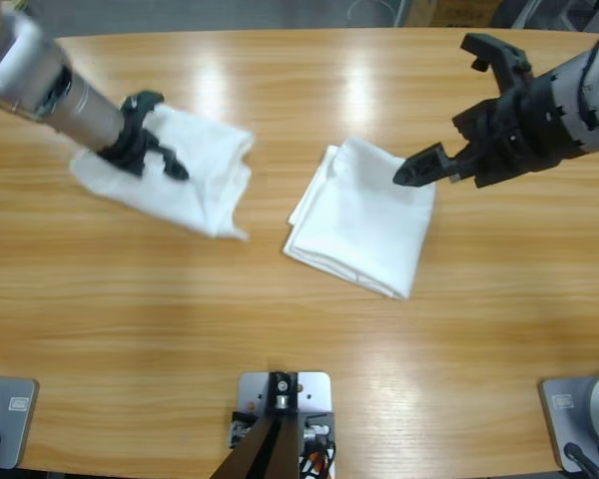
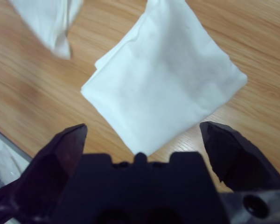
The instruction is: Fold clothes
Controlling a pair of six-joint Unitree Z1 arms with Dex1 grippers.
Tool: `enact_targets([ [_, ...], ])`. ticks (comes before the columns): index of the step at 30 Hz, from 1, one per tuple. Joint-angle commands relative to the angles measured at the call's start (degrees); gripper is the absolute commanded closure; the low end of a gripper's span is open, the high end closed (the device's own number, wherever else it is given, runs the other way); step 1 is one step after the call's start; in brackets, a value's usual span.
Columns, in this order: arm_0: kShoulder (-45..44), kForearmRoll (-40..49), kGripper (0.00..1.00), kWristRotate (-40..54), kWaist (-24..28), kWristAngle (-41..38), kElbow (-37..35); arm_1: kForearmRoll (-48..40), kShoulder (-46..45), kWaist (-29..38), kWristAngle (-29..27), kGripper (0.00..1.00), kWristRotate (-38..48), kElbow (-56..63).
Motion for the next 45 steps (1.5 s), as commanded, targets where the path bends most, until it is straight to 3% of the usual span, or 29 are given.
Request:
enact_targets([
  [1,-5.05,-4.49,0.000,19.44,-5.60,-1.89,18.41,0.06,-3.22,2.51,0.23,0.000,1.63,3.61],
  [6,-3.80,-1.27,0.000,32.78,-5.63,-2.11,20.06,-0.37,-4.84,2.62,0.09,0.000,5.15,4.65],
  [12,-2.75,6.57,0.004,45.84,-9.30,-3.26,17.67,-7.61,-5.60,2.62,2.36,0.000,10.90,10.69],
  [19,-2.91,9.75,0.023,50.77,-20.70,-4.36,17.74,-9.45,-6.37,2.34,2.41,0.000,12.30,11.98],
  [24,-8.81,9.05,0.018,52.23,-19.36,-6.67,18.16,-10.83,-10.99,-0.69,3.27,0.000,19.67,16.12],
  [28,-16.79,8.94,0.009,52.58,-16.53,-8.95,17.61,-24.64,-15.56,-7.70,8.00,0.014,29.95,30.94],
  [31,-18.29,10.40,0.009,52.75,-15.97,-9.09,13.82,-32.52,-15.81,-14.28,11.78,0.100,31.20,38.55],
  [34,-16.56,13.11,0.009,52.66,-15.97,-9.06,8.42,-41.76,-13.63,-21.40,17.41,0.101,31.02,44.78],
  [45,-12.64,17.56,0.013,50.29,-15.09,-11.13,-1.46,-72.51,12.07,-24.75,26.56,0.101,31.34,56.15],
])
